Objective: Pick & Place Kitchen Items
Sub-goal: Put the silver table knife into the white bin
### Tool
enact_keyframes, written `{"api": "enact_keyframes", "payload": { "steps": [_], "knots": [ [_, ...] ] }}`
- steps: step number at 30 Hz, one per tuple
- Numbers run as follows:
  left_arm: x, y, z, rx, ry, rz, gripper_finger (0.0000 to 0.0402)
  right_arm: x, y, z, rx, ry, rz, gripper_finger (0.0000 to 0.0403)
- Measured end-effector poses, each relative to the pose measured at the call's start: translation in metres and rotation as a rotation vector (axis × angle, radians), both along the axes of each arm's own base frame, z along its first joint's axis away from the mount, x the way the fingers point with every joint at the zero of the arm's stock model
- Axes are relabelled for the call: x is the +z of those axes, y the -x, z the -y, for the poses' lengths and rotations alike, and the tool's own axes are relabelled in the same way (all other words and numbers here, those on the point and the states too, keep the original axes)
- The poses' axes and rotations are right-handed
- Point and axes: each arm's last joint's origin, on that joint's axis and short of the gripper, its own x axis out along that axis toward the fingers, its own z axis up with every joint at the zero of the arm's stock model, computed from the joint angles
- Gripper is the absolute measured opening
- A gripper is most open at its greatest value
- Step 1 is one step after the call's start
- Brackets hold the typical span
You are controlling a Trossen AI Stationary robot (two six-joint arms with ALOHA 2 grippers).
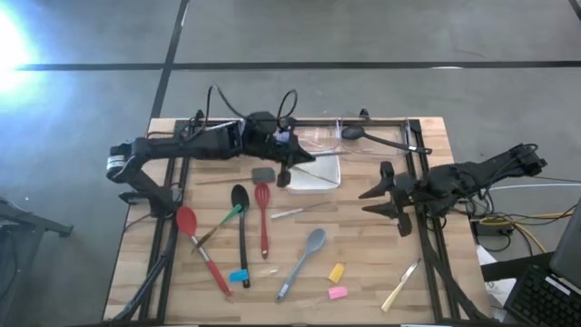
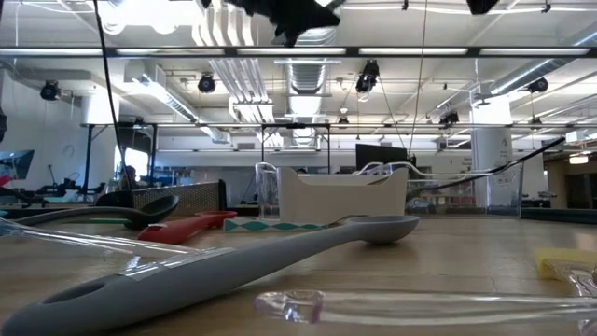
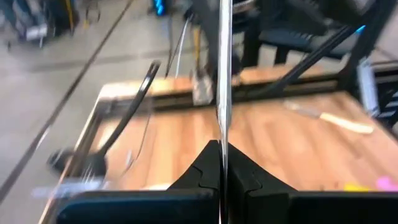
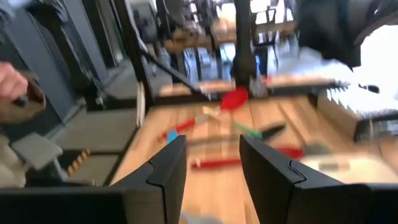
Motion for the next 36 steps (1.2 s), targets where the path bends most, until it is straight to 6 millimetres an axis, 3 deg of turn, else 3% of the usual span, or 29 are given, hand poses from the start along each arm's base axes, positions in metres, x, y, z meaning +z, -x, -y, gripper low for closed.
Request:
{"api": "enact_keyframes", "payload": {
  "steps": [7, 11, 26, 36],
  "knots": [
    [-0.026, -0.001, -0.034, 0.076, 0.024, -0.23, 0.0001, -0.011, 0.002, 0.001, -0.014, -0.013, -0.117, 0.0127],
    [-0.035, -0.013, -0.037, 0.022, -0.02, -0.245, 0.0001, -0.011, 0.004, 0.002, -0.03, -0.004, -0.121, 0.0119],
    [-0.101, -0.06, -0.044, -0.238, -0.023, -0.201, 0.0001, -0.006, 0.037, 0.014, -0.044, -0.049, -0.108, 0.0093],
    [-0.137, -0.078, -0.049, -0.328, -0.007, -0.172, 0.0001, -0.006, 0.045, 0.017, -0.047, -0.071, -0.096, 0.0084]
  ]
}}
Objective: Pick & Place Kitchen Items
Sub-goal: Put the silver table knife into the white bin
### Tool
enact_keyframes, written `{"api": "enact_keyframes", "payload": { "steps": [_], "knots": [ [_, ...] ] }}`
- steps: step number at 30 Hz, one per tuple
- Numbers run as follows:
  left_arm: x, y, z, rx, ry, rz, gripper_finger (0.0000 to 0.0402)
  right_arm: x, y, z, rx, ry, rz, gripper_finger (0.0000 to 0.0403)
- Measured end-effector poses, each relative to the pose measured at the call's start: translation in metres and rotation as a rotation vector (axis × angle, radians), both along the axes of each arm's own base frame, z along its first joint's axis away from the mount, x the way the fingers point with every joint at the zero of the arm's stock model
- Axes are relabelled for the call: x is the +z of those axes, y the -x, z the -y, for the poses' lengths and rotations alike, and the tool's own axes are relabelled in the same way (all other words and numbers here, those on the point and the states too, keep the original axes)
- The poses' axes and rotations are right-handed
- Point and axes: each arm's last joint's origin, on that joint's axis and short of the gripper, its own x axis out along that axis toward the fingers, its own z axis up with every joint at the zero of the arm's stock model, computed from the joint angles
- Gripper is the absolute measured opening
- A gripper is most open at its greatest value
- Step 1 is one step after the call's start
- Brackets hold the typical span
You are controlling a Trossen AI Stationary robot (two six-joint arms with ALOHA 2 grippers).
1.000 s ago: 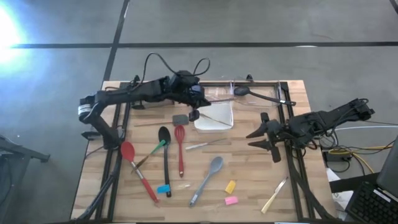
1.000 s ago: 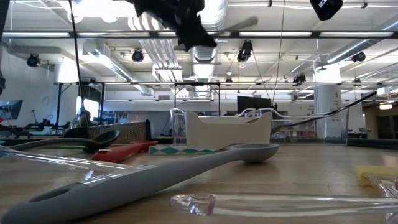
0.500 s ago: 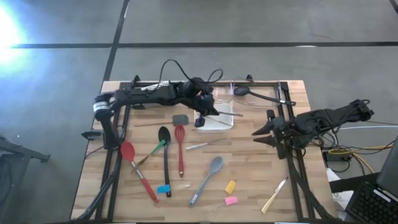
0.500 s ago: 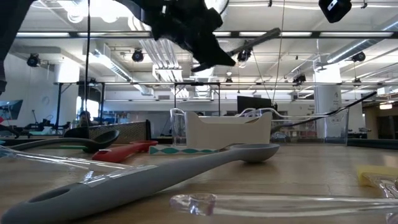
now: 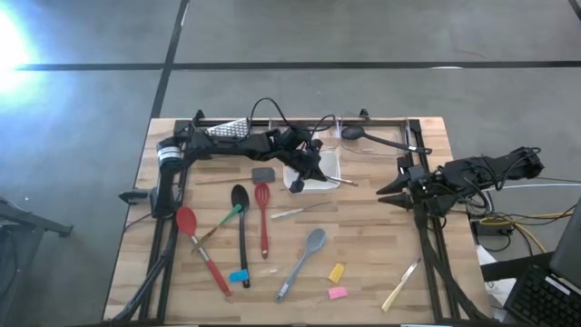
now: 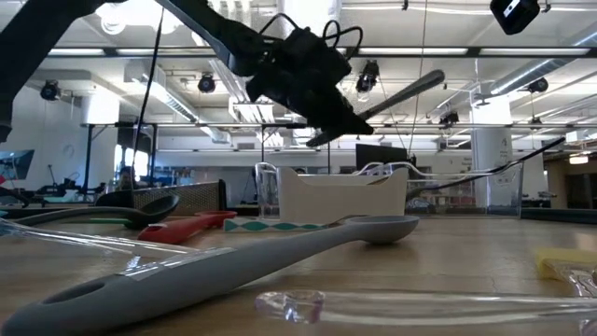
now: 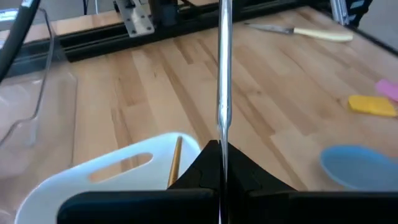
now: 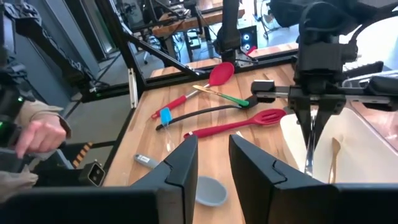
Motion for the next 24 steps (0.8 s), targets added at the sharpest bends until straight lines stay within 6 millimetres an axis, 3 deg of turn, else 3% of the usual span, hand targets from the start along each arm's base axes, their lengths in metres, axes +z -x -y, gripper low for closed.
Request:
{"api": "enact_keyframes", "payload": {
  "steps": [12, 24],
  "knots": [
    [-0.031, 0.017, -0.024, 0.023, 0.059, 0.08, 0.0001, -0.006, -0.002, -0.001, -0.001, 0.005, -0.016, 0.0088],
    [-0.05, 0.024, -0.026, 0.056, 0.058, 0.039, 0.0001, -0.002, -0.003, -0.001, -0.001, 0.025, 0.026, 0.0075]
  ]
}}
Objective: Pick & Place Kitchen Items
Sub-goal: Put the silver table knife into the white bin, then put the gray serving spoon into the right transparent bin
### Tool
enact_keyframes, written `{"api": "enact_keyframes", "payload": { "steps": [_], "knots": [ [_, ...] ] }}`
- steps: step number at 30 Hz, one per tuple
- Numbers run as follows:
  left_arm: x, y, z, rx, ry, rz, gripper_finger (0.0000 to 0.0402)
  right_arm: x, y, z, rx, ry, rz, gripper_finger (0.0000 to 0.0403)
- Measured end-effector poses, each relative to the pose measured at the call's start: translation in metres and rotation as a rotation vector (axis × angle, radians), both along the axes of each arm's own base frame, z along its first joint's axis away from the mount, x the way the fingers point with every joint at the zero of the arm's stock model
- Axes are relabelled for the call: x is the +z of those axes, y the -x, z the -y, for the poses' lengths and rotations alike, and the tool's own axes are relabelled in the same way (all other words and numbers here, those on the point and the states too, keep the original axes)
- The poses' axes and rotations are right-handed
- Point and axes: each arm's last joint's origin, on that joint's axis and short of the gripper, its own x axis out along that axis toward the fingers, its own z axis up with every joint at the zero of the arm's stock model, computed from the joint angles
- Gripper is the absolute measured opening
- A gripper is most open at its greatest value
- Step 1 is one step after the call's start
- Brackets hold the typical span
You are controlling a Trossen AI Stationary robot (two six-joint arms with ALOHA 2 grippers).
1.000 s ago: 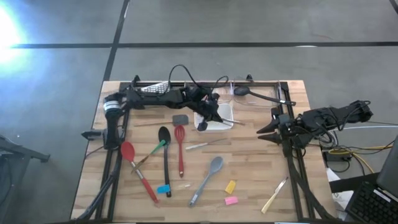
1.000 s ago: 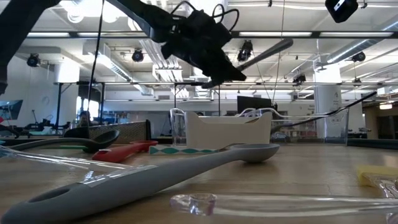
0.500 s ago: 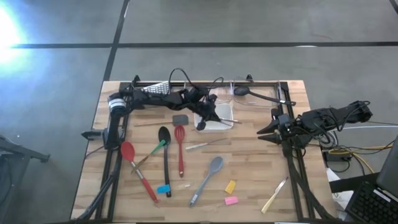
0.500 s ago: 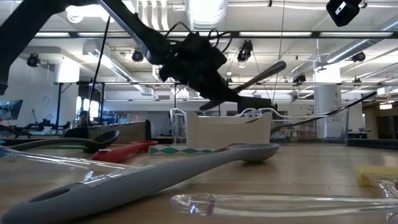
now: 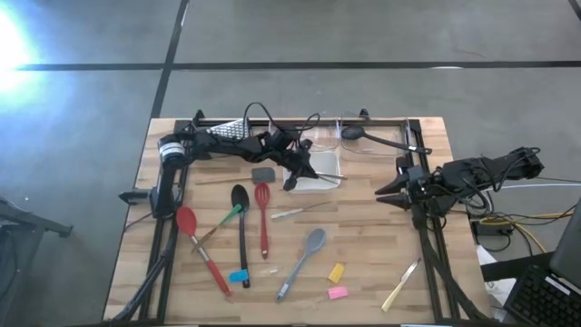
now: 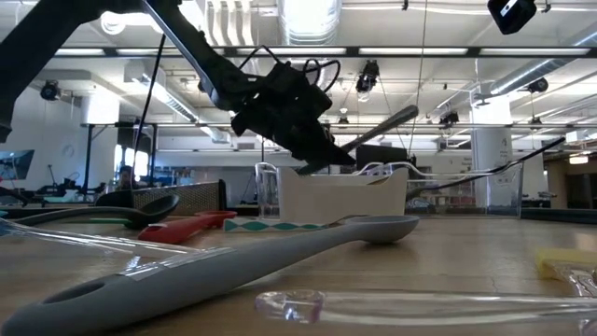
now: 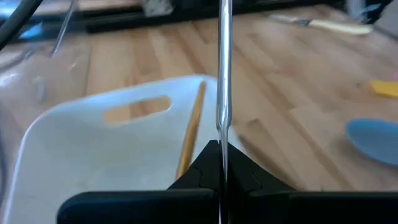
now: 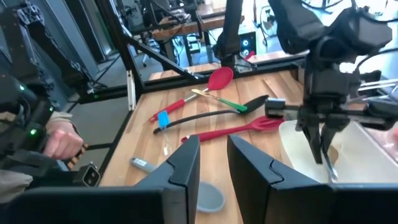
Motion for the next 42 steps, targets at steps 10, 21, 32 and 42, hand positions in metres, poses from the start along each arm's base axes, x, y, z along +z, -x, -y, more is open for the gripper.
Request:
{"api": "enact_keyframes", "payload": {
  "steps": [10, 21, 32, 42],
  "knots": [
    [-0.015, -0.003, -0.002, 0.021, 0.016, -0.033, 0.0001, 0.001, 0.0, 0.001, -0.018, 0.014, 0.014, 0.0086],
    [-0.016, -0.003, -0.004, 0.055, -0.011, -0.04, 0.0001, 0.002, 0.0, 0.001, -0.015, 0.025, 0.022, 0.007],
    [-0.015, -0.005, -0.006, 0.092, -0.103, -0.014, 0.004, 0.002, 0.0, 0.001, -0.014, 0.028, 0.023, 0.0084],
    [-0.01, -0.006, -0.006, 0.097, -0.104, 0.007, 0.006, 0.002, 0.0, 0.001, -0.015, 0.025, 0.022, 0.0077]
  ]
}}
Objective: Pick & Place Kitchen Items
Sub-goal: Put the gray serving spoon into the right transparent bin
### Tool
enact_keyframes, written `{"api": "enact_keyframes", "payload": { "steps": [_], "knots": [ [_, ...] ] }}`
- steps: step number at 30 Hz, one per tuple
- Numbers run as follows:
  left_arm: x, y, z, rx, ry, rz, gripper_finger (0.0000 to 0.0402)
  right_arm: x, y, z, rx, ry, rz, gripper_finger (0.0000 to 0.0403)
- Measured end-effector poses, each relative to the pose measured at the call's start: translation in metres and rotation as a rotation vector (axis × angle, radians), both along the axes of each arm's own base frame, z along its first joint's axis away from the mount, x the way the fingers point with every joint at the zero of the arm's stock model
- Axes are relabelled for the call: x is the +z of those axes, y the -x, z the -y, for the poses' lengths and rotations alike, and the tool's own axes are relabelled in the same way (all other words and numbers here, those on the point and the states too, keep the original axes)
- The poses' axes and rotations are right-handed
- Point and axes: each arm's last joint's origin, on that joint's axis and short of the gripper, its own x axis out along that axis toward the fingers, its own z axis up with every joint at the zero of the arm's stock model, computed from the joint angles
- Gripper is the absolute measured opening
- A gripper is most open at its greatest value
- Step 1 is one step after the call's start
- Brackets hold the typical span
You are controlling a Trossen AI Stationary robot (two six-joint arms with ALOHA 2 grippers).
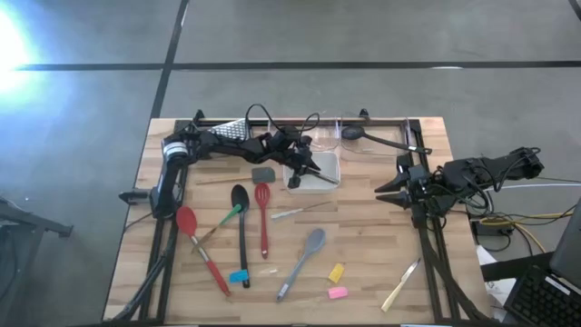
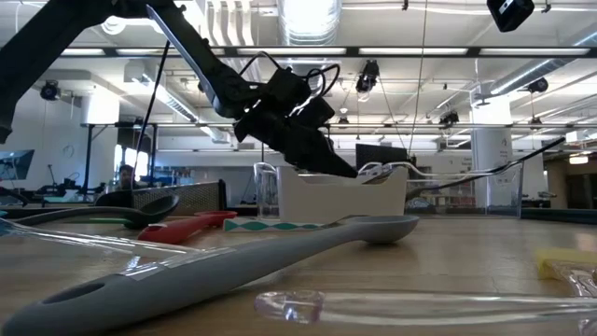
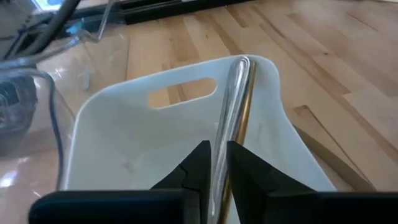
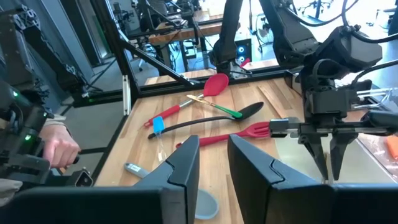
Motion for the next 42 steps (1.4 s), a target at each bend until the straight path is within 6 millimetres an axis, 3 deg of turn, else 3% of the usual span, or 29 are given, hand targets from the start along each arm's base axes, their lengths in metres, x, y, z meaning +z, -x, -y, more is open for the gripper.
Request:
{"api": "enact_keyframes", "payload": {
  "steps": [4, 10, 17, 22, 28, 33, 42],
  "knots": [
    [0.013, 0.002, 0.003, 0.021, 0.042, 0.007, 0.0071, 0.0, 0.0, 0.0, -0.001, -0.005, -0.001, 0.007],
    [0.075, 0.022, 0.018, 0.022, 0.064, 0.068, 0.008, 0.0, 0.0, 0.0, -0.001, -0.007, -0.002, 0.0071],
    [0.161, 0.079, 0.05, 0.013, 0.042, 0.113, 0.0074, 0.0, 0.0, 0.0, -0.001, -0.009, 0.0, 0.0079],
    [0.199, 0.124, 0.083, 0.066, -0.032, 0.098, 0.0073, 0.0, 0.0, 0.0, -0.001, -0.008, -0.001, 0.0074],
    [0.216, 0.163, 0.133, 0.156, -0.182, 0.018, 0.0073, 0.0, 0.0, 0.0, -0.001, -0.01, 0.003, 0.0065],
    [0.222, 0.186, 0.167, 0.173, -0.201, -0.005, 0.0073, 0.002, -0.001, 0.0, -0.001, -0.015, 0.019, 0.0064],
    [0.215, 0.204, 0.192, 0.201, -0.055, -0.115, 0.0072, 0.001, -0.005, -0.002, 0.008, -0.015, 0.006, 0.0063]
  ]
}}
